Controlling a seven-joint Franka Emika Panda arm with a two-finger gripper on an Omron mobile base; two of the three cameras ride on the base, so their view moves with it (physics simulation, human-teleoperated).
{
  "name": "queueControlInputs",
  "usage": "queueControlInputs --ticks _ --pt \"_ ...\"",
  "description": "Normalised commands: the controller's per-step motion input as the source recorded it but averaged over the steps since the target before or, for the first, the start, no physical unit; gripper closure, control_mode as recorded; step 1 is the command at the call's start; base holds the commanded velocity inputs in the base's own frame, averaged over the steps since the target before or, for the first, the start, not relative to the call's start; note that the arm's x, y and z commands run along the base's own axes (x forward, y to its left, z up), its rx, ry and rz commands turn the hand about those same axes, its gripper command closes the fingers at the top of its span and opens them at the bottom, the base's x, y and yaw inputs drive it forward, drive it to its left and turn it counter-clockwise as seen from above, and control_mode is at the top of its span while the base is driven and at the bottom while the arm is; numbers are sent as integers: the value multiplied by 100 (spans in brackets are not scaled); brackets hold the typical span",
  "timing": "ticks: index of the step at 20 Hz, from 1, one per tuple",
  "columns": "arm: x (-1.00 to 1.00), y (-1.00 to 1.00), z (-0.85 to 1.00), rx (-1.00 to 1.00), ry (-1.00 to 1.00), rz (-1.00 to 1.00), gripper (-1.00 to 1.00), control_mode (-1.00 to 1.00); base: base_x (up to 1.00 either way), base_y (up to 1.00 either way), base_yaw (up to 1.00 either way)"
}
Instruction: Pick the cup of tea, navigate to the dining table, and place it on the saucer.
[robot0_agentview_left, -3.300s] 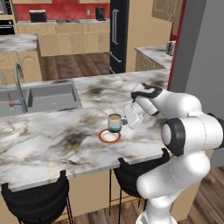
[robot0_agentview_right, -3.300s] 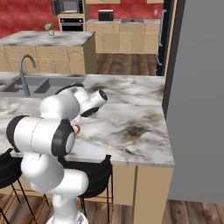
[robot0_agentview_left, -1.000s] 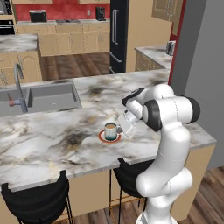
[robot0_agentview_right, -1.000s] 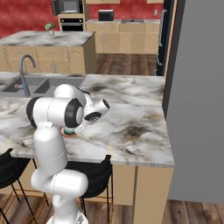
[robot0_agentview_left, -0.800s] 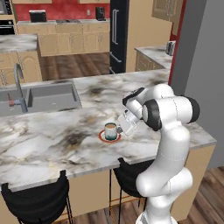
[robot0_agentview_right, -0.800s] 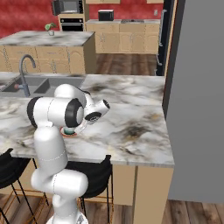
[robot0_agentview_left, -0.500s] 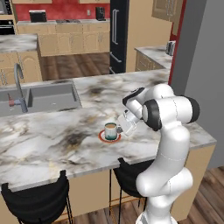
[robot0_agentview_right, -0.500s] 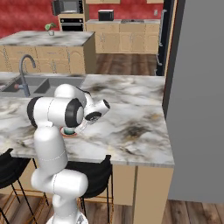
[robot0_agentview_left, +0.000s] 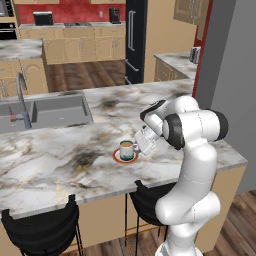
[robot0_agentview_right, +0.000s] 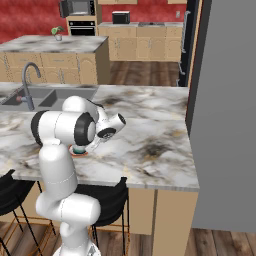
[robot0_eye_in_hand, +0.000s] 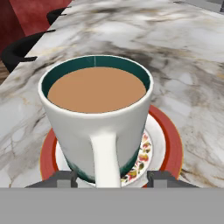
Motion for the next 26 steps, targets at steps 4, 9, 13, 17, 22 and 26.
queueControlInputs --ticks 4,9,13,17,22,26 --pt "-11 0 4 0 0 0 -100 -100 0 0 0" --pt "-38 -1 36 3 -6 0 -100 -100 0 0 0" --pt "-32 -8 54 8 -17 0 -100 -100 0 0 0" --pt "-51 -17 53 10 -17 0 -100 -100 0 0 0" --pt "-100 -49 36 12 0 -17 -100 -100 0 0 0" --pt "-100 -52 47 10 7 -30 -100 -100 0 0 0"
